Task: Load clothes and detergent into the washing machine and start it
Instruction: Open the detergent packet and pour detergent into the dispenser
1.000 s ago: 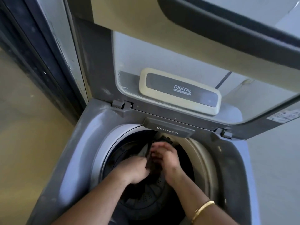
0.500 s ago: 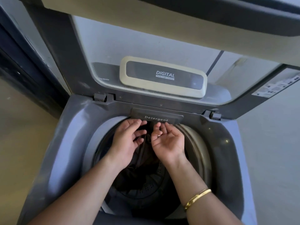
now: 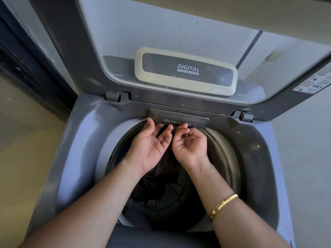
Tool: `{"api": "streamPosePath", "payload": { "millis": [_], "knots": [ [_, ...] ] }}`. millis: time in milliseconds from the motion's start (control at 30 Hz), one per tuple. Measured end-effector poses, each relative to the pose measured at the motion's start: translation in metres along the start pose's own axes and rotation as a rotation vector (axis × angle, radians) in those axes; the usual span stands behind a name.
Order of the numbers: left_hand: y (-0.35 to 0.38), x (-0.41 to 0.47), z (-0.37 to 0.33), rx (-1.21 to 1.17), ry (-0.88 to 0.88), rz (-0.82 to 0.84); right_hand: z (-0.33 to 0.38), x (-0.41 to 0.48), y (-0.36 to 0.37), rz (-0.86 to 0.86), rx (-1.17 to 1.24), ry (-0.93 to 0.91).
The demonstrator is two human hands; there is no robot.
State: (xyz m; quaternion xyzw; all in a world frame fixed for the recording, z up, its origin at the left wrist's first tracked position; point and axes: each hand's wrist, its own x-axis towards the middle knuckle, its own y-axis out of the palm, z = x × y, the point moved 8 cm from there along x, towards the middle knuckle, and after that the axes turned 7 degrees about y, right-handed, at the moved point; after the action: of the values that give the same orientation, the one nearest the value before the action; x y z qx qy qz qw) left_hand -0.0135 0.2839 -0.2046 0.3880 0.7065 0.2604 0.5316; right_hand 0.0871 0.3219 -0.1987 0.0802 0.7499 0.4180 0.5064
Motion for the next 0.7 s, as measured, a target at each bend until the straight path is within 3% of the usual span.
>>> {"api": "streamPosePath", "payload": {
  "millis": [700],
  "knots": [
    [-0.013, -0.016, 0.007, -0.013, 0.031, 0.016, -0.005, -0.018, -0.018, -0.112, -0.122, -0.033]
  ]
}}
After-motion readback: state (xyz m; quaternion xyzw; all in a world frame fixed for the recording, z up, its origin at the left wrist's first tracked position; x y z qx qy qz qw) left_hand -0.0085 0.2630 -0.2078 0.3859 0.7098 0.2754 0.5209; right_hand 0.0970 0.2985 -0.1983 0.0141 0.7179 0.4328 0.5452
